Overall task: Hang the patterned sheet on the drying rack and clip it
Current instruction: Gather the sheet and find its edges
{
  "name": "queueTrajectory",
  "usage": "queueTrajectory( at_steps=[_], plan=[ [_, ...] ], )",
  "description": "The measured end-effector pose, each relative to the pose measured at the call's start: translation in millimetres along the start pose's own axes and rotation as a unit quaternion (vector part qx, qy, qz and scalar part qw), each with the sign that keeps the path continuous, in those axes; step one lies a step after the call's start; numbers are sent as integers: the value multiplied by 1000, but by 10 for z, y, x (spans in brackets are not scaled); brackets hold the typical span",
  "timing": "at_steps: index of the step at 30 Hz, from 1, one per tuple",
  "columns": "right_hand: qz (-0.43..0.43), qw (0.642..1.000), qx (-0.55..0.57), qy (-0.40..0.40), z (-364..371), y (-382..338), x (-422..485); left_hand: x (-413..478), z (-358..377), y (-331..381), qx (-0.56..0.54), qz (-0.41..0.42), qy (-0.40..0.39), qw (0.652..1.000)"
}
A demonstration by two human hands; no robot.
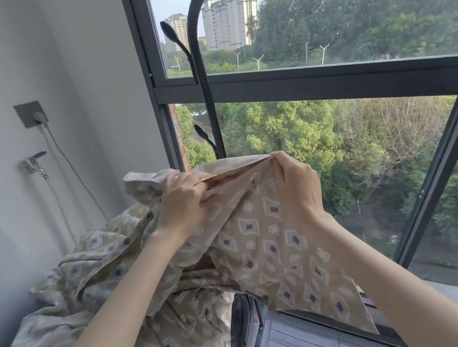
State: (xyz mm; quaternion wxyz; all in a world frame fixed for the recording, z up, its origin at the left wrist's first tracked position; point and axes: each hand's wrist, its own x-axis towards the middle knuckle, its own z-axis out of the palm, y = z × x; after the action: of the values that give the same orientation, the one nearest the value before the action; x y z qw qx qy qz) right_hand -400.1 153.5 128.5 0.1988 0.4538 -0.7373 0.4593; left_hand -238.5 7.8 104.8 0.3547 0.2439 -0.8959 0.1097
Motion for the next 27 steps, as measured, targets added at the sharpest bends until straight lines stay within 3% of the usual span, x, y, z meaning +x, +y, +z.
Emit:
queueTrajectory(
  at_steps=[4,9,22,24,27],
  plan=[
    [43,998,43,33,-65,-123,139,-24,-99,-106,32,-23,24,999],
    [105,993,42,31,-7,3,216,65,-333,-114,-20,-27,52,998],
    [133,989,-4,-58,37,184,43,505,-835,167,23,45,101,994],
    [98,991,-3,-95,36,197,2,454,-734,205,1,43,78,996],
    [-36,986,-19,-163,90,48,-74,363,-572,263,-24,43,52,997]
  ],
)
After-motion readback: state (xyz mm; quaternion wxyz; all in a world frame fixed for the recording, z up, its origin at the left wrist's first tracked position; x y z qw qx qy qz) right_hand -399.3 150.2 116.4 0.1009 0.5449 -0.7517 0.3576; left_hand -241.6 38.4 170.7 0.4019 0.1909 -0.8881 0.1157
